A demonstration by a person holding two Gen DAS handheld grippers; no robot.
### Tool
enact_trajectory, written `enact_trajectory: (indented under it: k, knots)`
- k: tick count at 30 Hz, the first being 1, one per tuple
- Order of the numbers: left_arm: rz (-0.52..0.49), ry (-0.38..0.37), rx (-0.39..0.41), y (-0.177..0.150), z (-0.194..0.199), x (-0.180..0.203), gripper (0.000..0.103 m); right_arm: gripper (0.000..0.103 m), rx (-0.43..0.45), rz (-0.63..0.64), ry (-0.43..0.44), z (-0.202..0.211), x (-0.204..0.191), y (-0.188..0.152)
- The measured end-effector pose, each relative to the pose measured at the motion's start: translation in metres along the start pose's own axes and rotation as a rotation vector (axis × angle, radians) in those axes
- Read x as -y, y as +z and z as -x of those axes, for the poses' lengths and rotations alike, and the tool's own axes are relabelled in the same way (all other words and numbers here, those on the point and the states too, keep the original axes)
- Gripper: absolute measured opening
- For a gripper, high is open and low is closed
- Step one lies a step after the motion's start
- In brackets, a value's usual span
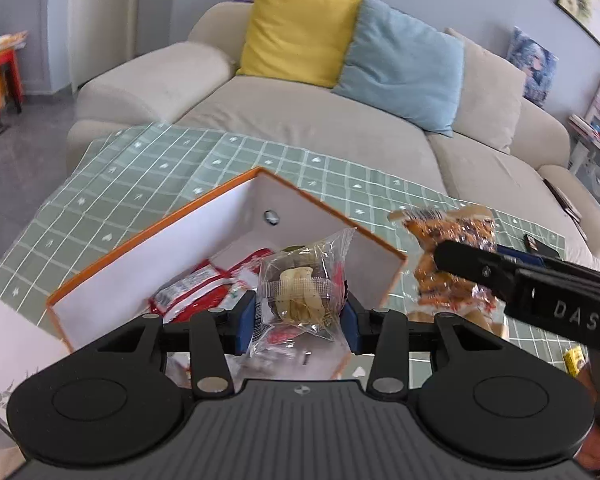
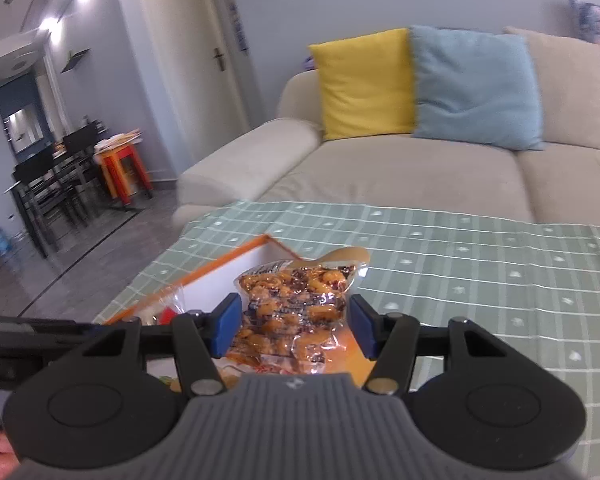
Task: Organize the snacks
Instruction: 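Carry the cookie packet and peanut bag with both grippers over the orange box, then open both grippers to drop the cookie packet and peanut bag into the box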
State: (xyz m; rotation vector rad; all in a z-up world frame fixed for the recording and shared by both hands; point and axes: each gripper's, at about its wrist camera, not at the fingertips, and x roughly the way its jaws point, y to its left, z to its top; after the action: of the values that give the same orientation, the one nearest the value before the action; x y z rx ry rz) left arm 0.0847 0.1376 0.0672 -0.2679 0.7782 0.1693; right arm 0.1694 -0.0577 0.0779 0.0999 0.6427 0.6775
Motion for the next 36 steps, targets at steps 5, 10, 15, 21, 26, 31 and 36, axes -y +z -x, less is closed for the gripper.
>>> enact_trajectory:
  k: [5, 10, 15, 21, 26, 31, 36]
  knots:
    - [0.063, 0.056, -0.027, 0.006, -0.013, -0.033, 0.049, 0.056, -0.051, 0.004, 0.074, -0.038, -0.016, 0.015]
    - [0.041, 0.096, -0.059, 0.009, -0.033, -0.047, 0.049, 0.056, -0.115, 0.05, 0.068, -0.078, -0.029, 0.016]
    - [0.047, 0.131, -0.114, 0.008, -0.061, -0.054, 0.049, 0.0, -0.195, 0.057, 0.053, -0.118, -0.033, 0.017]
    - [0.066, 0.131, -0.152, -0.002, -0.079, -0.065, 0.049, 0.0, -0.256, 0.129, 0.006, -0.151, -0.041, 0.008]
    - [0.058, 0.149, -0.165, -0.007, -0.085, -0.069, 0.049, 0.0, -0.28, 0.133, -0.007, -0.159, -0.038, -0.001]
    - [0.023, 0.162, -0.191, -0.01, -0.087, -0.066, 0.049, 0.0, -0.287, 0.136, -0.011, -0.164, -0.039, -0.003]
    - [-0.015, 0.183, -0.238, -0.017, -0.092, -0.062, 0.051, 0.001, -0.293, 0.139, -0.015, -0.164, -0.039, -0.004]
